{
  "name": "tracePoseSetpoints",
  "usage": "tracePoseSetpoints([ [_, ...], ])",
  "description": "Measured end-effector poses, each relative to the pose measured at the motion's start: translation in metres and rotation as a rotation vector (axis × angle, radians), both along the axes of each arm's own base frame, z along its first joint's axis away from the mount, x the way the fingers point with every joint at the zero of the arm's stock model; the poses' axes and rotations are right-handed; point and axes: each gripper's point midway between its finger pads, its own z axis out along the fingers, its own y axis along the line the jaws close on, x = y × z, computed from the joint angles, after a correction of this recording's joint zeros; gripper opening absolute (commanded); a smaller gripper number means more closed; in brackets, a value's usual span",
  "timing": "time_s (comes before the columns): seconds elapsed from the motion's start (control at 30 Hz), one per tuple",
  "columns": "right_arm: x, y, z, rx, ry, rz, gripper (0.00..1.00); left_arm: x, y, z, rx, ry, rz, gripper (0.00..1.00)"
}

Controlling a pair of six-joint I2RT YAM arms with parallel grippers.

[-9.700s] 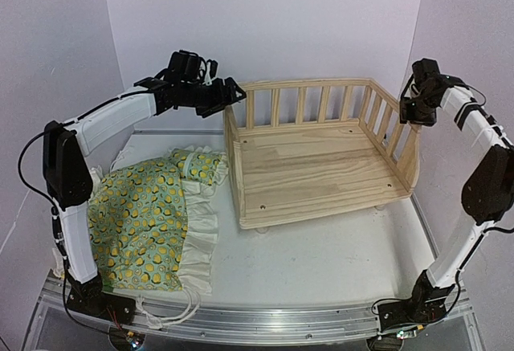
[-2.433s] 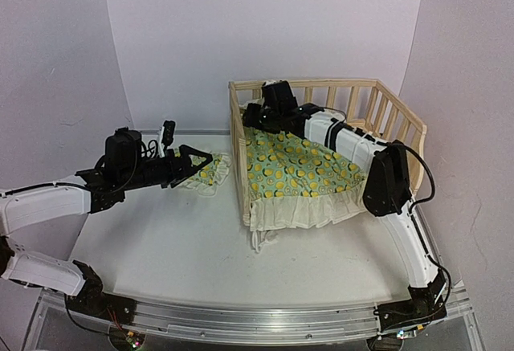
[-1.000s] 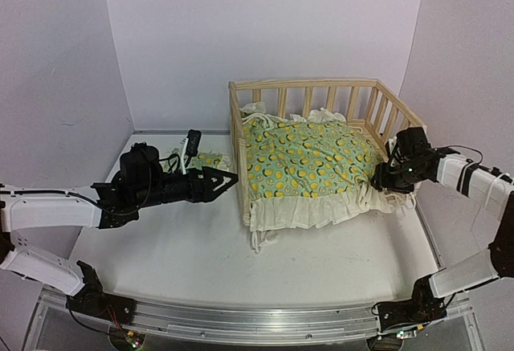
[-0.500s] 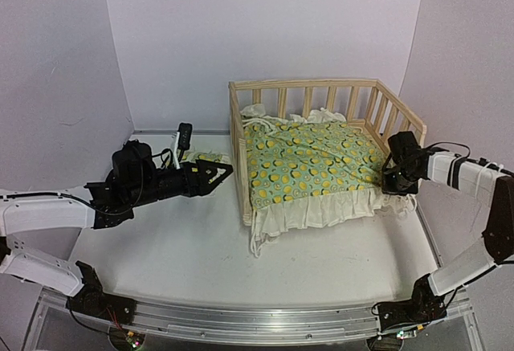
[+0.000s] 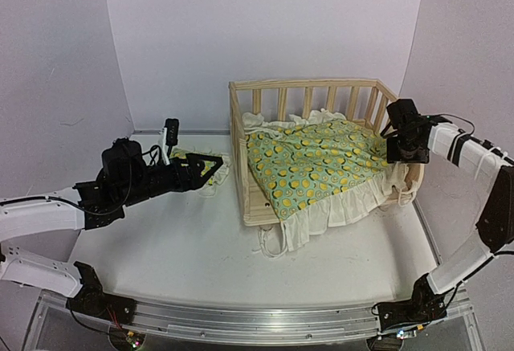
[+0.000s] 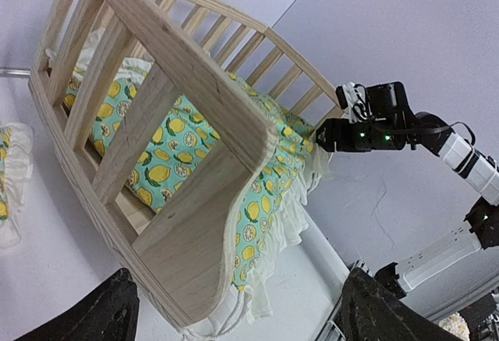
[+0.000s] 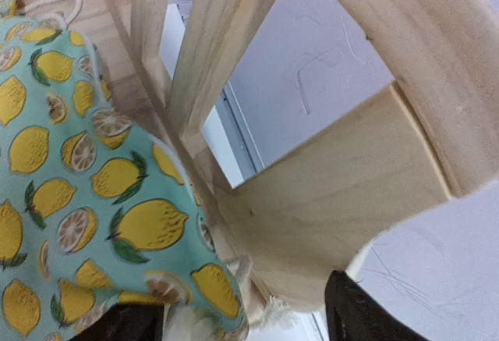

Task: Set up the pet bed

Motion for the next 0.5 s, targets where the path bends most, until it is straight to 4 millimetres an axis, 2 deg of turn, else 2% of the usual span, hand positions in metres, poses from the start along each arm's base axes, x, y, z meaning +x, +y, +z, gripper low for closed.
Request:
tracePoseSetpoints([
  [0.1,-0.012,0.020,0.020,0.005,0.029,0.059,0.88,0.002,0.004,0.007,-0.009,-0.019,-0.001,0.83],
  [0.17,-0.015,0.056,0.041,0.094,0.011,0.175,0.88,0.002,-0.006,0.003,0.013,-0.030,-0.046,0.83],
  [0.23,-0.014,0.101,0.064,0.245,-0.040,0.325,0.91,-0.003,-0.022,-0.004,0.038,-0.047,-0.116,0.83],
  [0.37,-0.029,0.214,0.116,0.546,-0.139,0.684,0.92,-0.022,-0.045,-0.017,0.077,-0.091,-0.231,0.84],
  [0.43,-0.038,0.265,0.140,0.634,-0.155,0.807,0.93,-0.027,-0.045,-0.012,0.069,-0.123,-0.245,0.86],
  [0.5,-0.045,0.317,0.165,0.710,-0.187,0.907,0.93,-0.030,-0.036,-0.006,0.051,-0.154,-0.225,0.87],
])
